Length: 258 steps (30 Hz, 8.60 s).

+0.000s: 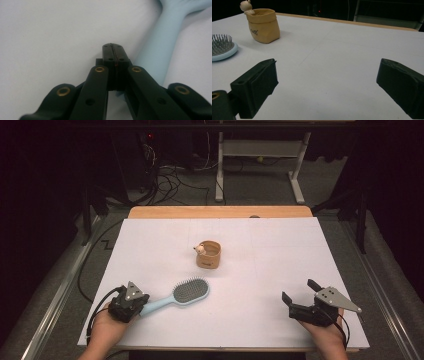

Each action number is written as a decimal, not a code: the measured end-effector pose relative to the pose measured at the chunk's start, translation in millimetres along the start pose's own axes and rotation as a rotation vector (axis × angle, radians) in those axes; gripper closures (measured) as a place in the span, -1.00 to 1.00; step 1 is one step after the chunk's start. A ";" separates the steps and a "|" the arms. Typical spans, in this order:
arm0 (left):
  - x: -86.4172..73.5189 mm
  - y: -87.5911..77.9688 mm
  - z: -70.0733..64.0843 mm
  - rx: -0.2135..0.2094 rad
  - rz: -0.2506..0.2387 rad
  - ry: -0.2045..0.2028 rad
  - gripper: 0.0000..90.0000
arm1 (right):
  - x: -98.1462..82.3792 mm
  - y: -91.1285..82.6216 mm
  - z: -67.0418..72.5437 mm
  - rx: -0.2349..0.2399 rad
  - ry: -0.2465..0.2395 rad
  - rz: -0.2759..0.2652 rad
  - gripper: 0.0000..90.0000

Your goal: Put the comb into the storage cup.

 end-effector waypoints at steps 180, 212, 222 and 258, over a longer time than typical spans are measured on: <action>118.8 67.0 -75.7 -0.298 0.598 0.313 -0.55 | 1.8 -0.3 -0.1 0.001 -0.007 -0.004 -0.88; 118.5 63.5 -74.2 -0.317 0.544 0.276 -0.54 | 3.1 -3.4 -2.8 -0.007 -0.001 -0.013 -0.87; 122.8 52.7 -67.0 -0.330 0.481 0.236 -0.54 | 3.4 -3.5 -2.6 -0.009 0.000 -0.015 -0.87; 137.5 10.8 -32.8 -0.320 0.222 0.137 -0.54 | 2.9 -2.6 -3.1 -0.011 0.001 -0.014 -0.87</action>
Point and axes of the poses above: each handheld gripper's, and its own axes: y roughly forward along the jaws, x roughly out of its top, z roughly to its left, the point moved 8 cm from there along y, roughly forward along the jaws, and after that the axes turned 1 degree about x, right-handed, at the moved point
